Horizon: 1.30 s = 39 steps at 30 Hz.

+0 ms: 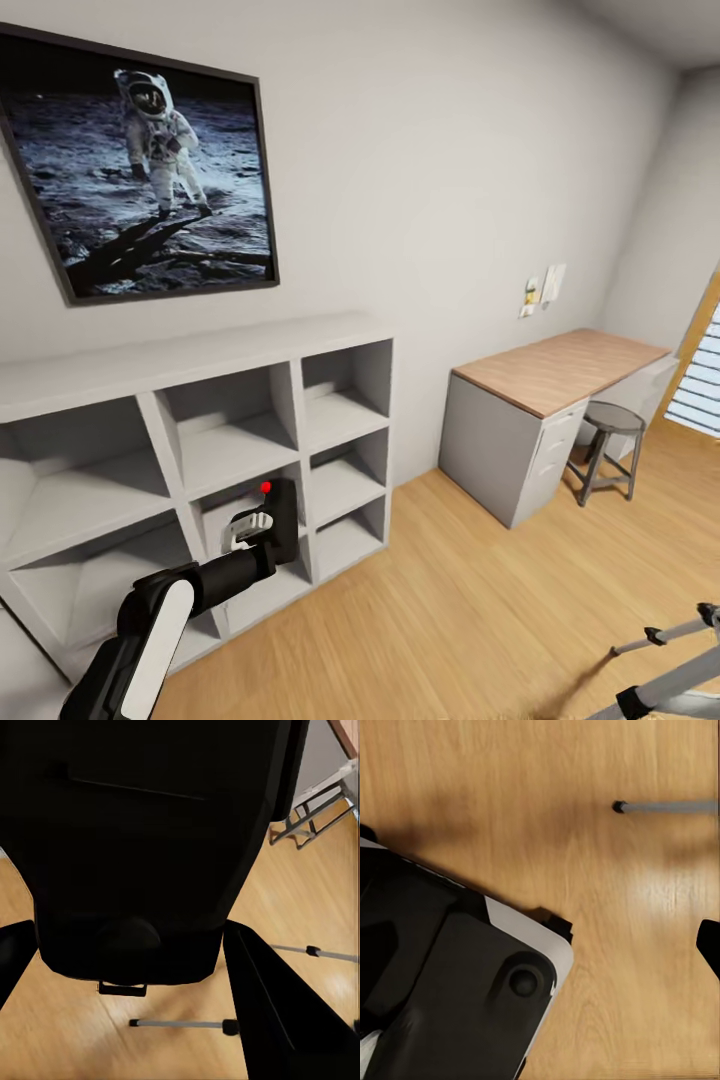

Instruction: Attach the digital camera to the camera tripod in the bedroom.

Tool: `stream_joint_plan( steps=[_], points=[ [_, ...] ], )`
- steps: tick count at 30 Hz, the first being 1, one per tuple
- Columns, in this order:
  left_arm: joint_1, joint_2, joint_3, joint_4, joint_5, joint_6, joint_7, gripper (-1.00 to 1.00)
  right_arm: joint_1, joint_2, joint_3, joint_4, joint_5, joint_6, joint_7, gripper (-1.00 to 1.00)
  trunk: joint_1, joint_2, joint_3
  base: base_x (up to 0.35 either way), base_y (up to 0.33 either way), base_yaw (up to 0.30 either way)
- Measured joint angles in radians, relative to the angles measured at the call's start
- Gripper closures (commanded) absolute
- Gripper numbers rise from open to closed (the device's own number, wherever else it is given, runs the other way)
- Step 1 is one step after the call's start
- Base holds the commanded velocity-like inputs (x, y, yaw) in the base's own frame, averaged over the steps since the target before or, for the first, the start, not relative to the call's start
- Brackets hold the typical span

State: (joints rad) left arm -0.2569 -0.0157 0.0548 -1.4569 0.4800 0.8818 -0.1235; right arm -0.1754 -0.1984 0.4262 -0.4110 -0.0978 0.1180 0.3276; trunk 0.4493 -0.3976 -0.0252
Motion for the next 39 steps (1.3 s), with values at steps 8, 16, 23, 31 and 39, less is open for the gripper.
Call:
stream_joint_plan(
  steps=[8,16,23,31,39],
  points=[
    [0.0,0.0,0.0,0.0,0.0,0.0,0.0,1.0,0.001,0.0,0.001,0.008,-0.001,0.0,0.0,-1.0,0.0,0.0,0.0,0.08,0.174,-0.269],
    [0.0,0.001,0.0,0.0,0.0,0.0,0.0,1.0,0.001,0.0,0.001,0.015,-0.002,-0.002,0.0,-1.0,0.0,0.0,0.0,0.156,0.247,-0.269],
    [0.0,0.0,0.0,0.0,0.0,0.0,0.003,1.0,0.001,0.0,0.001,0.017,-0.001,-0.002,-0.001,-1.0,0.0,0.0,0.0,0.186,0.203,-0.27],
    [0.0,0.0,0.0,0.001,0.001,0.0,0.002,1.0,0.001,0.0,0.001,0.017,-0.001,-0.001,-0.002,-1.0,0.0,0.0,0.0,0.055,0.045,-0.271],
    [0.0,0.0,0.0,0.001,0.001,0.0,0.002,1.0,0.001,0.0,0.001,0.017,-0.001,0.0,-0.002,-1.0,0.0,0.0,0.0,0.009,0.007,-0.271]
  ],
)
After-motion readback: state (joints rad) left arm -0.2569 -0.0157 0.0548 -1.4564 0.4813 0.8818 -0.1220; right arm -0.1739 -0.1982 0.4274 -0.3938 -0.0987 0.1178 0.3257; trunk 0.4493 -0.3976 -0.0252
